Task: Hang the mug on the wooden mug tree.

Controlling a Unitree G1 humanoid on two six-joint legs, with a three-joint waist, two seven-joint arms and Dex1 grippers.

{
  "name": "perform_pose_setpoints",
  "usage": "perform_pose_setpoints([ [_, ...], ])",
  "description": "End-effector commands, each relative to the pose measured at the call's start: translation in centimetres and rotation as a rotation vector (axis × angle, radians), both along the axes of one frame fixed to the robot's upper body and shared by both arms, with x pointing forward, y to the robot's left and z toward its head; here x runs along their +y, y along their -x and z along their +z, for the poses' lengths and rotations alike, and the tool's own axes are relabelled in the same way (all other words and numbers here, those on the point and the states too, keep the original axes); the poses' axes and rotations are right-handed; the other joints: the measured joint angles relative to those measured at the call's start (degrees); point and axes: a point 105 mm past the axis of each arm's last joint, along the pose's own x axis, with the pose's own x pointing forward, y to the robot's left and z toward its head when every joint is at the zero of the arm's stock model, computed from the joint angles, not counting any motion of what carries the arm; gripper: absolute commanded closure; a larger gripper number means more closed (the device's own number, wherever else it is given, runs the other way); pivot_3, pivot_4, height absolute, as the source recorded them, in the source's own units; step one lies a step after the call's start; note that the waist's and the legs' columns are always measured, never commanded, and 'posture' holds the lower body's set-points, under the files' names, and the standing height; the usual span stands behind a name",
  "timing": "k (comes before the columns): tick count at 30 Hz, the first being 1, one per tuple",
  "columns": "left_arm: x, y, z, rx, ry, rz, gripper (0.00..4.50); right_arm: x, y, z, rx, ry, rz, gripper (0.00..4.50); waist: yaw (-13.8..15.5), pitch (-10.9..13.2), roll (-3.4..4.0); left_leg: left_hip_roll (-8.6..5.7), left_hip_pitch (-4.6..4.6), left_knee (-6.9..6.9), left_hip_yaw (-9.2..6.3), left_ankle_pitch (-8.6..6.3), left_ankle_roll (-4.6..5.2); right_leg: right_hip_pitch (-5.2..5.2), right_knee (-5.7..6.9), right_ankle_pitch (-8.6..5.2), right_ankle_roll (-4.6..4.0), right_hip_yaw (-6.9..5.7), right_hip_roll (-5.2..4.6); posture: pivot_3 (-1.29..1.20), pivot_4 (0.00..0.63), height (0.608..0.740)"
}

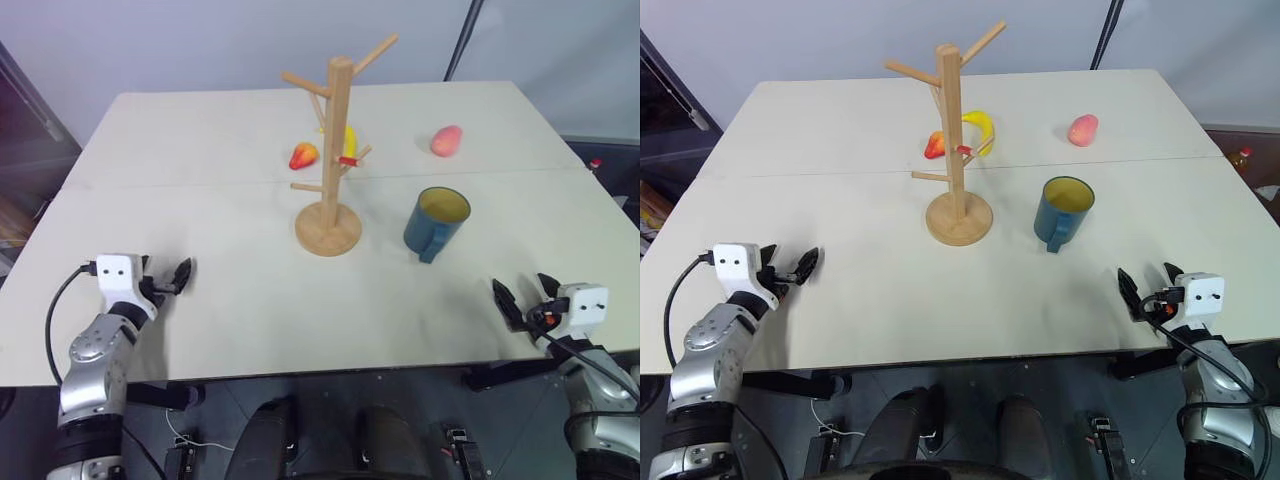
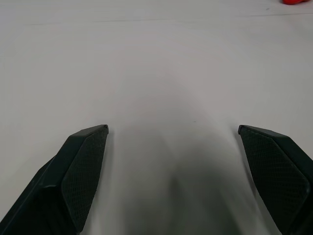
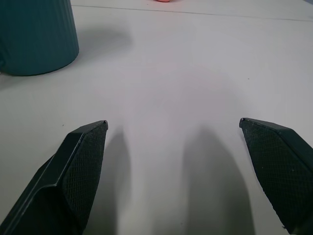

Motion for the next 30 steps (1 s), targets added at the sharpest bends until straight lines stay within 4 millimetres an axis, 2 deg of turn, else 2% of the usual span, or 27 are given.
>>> perform_pose_setpoints([
  [1,-0.3,-0.1,1.2,-0.044,-0.019,-0.013,0.00,0.5,0.1,1.1,-0.040,0.011,0.014,0.02,0.0,0.0,0.00,0.00,0.00,0.00,0.00,0.00,0.00,0.00,0.00,0.00,0.00,0.00,0.00,0.00,0.150,0.740],
  [5,-1.0,-0.1,1.2,-0.043,-0.009,-0.037,0.00,0.8,0.2,1.4,-0.042,0.018,0.025,0.02,0.1,0.0,0.00,0.00,0.00,0.00,0.00,0.00,0.00,0.01,-0.01,0.00,0.00,0.00,-0.01,0.00,0.150,0.740],
  [8,-2.4,-0.2,1.4,-0.046,-0.012,-0.106,0.00,1.3,0.7,2.0,-0.055,0.022,0.030,0.02,0.1,0.0,0.00,0.00,0.00,0.00,0.00,0.00,0.00,0.00,-0.01,0.00,0.00,0.00,-0.02,0.00,0.150,0.740],
  [13,-4.1,-0.4,1.7,-0.052,-0.005,-0.206,0.00,3.2,1.2,2.5,-0.064,0.036,0.071,0.02,0.0,0.0,0.00,0.00,-0.01,-0.01,-0.01,-0.01,-0.01,-0.01,-0.02,-0.01,-0.01,0.01,-0.02,0.00,0.150,0.740],
  [17,-7.0,0.1,2.6,-0.076,-0.006,-0.379,0.00,6.8,1.1,3.3,-0.083,0.026,0.162,0.02,0.0,0.0,0.01,0.01,-0.02,-0.02,-0.01,-0.01,-0.01,-0.03,-0.02,-0.04,-0.08,0.02,-0.03,0.00,0.150,0.740],
  [23,-12.5,2.7,3.4,-0.099,-0.046,-0.703,0.00,13.6,0.4,4.5,-0.105,-0.029,0.345,0.02,-0.1,0.0,0.02,0.02,-0.02,-0.06,-0.01,-0.01,-0.02,-0.05,-0.06,-0.10,-0.19,0.05,-0.05,0.00,0.150,0.740],
  [26,-14.8,3.8,3.7,-0.103,-0.062,-0.813,0.00,15.8,-0.3,4.5,-0.087,-0.044,0.375,0.86,0.0,0.0,0.03,0.02,-0.02,-0.06,-0.01,-0.02,-0.02,-0.09,-0.09,-0.11,-0.22,0.06,-0.05,0.00,0.150,0.740],
  [30,-17.0,5.0,4.7,-0.130,-0.044,-0.918,0.00,16.6,-1.0,4.6,-0.088,-0.045,0.372,2.85,0.1,0.0,0.03,0.01,-0.03,-0.06,-0.02,-0.03,-0.01,-0.16,-0.18,-0.12,-0.24,0.04,-0.06,0.00,0.150,0.740],
])
